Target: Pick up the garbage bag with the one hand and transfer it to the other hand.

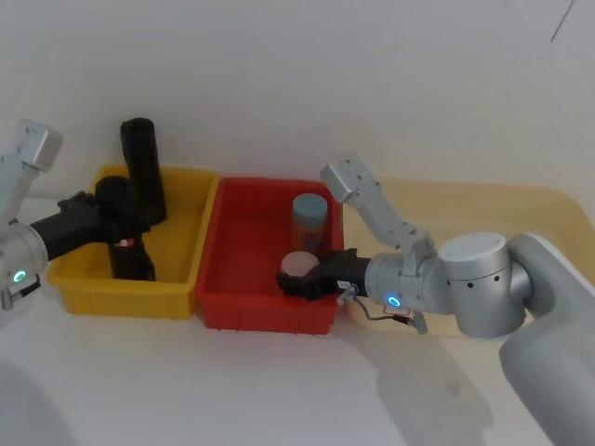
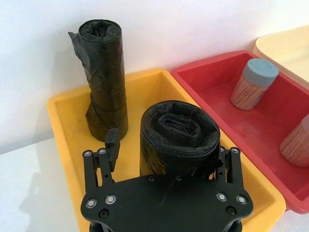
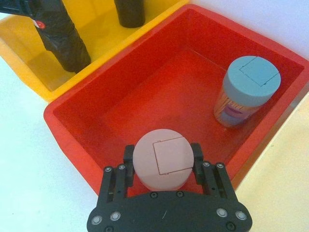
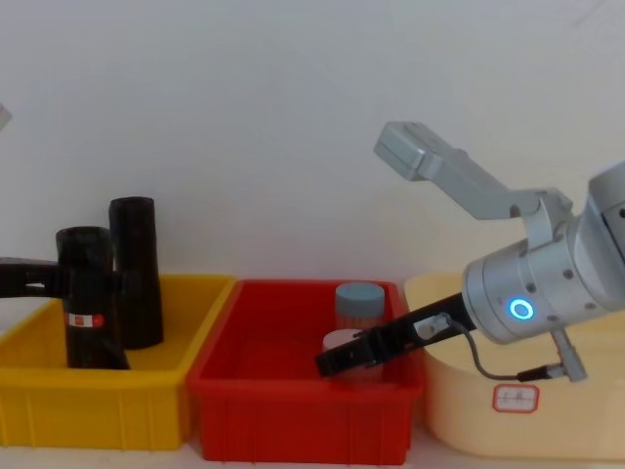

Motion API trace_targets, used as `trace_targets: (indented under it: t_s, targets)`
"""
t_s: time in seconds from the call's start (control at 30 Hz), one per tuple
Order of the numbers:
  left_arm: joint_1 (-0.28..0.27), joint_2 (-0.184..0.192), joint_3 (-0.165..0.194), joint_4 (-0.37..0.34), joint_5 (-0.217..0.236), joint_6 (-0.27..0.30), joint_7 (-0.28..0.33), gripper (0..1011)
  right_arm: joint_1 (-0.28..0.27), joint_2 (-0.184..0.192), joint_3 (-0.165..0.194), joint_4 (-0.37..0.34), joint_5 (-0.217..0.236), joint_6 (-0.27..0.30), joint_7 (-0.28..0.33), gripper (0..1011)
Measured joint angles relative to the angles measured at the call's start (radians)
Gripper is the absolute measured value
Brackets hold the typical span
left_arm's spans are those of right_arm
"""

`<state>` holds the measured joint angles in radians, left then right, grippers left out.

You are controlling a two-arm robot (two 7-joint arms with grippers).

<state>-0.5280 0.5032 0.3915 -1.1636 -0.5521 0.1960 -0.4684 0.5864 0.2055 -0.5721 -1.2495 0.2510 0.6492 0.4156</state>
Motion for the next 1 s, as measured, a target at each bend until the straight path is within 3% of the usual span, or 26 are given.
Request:
trace_targets:
  t_s: [0.17, 0.47, 0.63, 0.67, 1.0]
  targets:
    - [0.0, 0.0, 0.0, 0.0, 0.0, 0.0, 0.0, 1001, 0.0, 0.0, 0.0, 0.0, 0.0, 0.0, 0.001, 665]
    - [0.0, 0.0, 0.0, 0.0, 0.0, 0.0, 0.0, 799, 0.0, 0.001, 0.0, 0.001, 0.0, 0.001, 0.002, 665]
    - [0.0, 0.0, 0.0, 0.0, 0.0, 0.0, 0.0, 654, 0.0, 0.001, 0.0, 0.001, 0.0, 0.002, 0.003, 665]
    - [0.0, 0.0, 0.0, 0.0, 0.0, 0.0, 0.0, 588, 0.0, 0.001, 0.0, 0.001, 0.0, 0.002, 0.003, 665]
    - [0.0, 0.0, 0.0, 0.0, 0.0, 0.0, 0.0, 487, 0.0, 0.001, 0.0, 0.001, 0.0, 0.002, 0.003, 665]
